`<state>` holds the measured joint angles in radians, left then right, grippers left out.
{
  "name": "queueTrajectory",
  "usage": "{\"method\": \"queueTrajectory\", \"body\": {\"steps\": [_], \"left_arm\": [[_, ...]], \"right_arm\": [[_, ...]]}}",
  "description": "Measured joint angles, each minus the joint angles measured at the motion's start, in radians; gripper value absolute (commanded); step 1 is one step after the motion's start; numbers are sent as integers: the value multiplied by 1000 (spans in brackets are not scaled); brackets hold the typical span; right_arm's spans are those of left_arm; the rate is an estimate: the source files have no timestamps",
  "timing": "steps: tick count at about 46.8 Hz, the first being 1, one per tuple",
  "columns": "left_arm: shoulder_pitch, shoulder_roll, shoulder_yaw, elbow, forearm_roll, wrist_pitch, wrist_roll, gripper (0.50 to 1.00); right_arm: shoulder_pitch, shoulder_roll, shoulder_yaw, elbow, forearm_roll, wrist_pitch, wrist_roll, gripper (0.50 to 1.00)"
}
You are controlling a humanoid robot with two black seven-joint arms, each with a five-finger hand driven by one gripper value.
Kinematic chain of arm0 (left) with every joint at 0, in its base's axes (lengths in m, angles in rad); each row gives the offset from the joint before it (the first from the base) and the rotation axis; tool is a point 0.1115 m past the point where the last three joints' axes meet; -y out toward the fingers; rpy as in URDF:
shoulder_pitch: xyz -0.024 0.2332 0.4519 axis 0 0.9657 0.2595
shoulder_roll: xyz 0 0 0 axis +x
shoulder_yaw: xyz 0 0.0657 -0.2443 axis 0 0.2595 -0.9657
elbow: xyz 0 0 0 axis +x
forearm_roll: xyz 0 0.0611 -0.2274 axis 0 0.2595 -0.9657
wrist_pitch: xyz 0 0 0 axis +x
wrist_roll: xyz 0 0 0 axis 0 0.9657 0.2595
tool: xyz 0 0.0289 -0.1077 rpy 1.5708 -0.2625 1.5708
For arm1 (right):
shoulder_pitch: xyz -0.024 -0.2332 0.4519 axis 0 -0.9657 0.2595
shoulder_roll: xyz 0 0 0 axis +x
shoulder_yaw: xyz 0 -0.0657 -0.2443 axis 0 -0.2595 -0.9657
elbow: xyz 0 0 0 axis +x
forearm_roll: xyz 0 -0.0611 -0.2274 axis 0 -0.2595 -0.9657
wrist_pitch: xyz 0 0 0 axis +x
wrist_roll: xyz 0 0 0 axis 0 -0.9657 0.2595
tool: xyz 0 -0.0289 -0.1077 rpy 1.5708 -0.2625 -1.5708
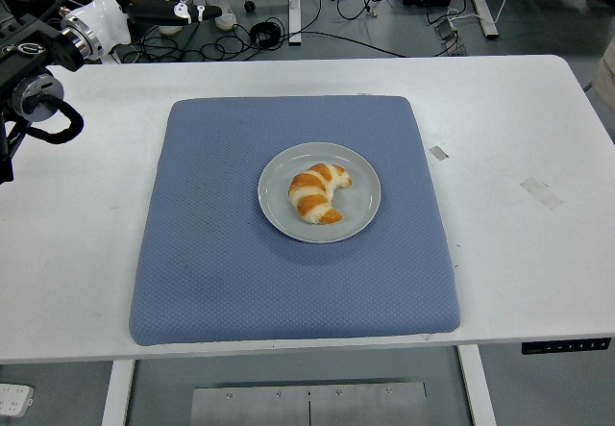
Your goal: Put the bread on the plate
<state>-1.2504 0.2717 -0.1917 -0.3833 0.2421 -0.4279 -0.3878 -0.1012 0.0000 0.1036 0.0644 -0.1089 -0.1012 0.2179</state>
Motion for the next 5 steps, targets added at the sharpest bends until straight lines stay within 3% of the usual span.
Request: {"method": "queueTrajectory", "body": {"steps": [5], "left_arm": [[3, 0, 0, 0, 0, 0, 0, 954]], "right_arm": [[0, 0, -1, 0, 0, 0, 0, 1000]]}}
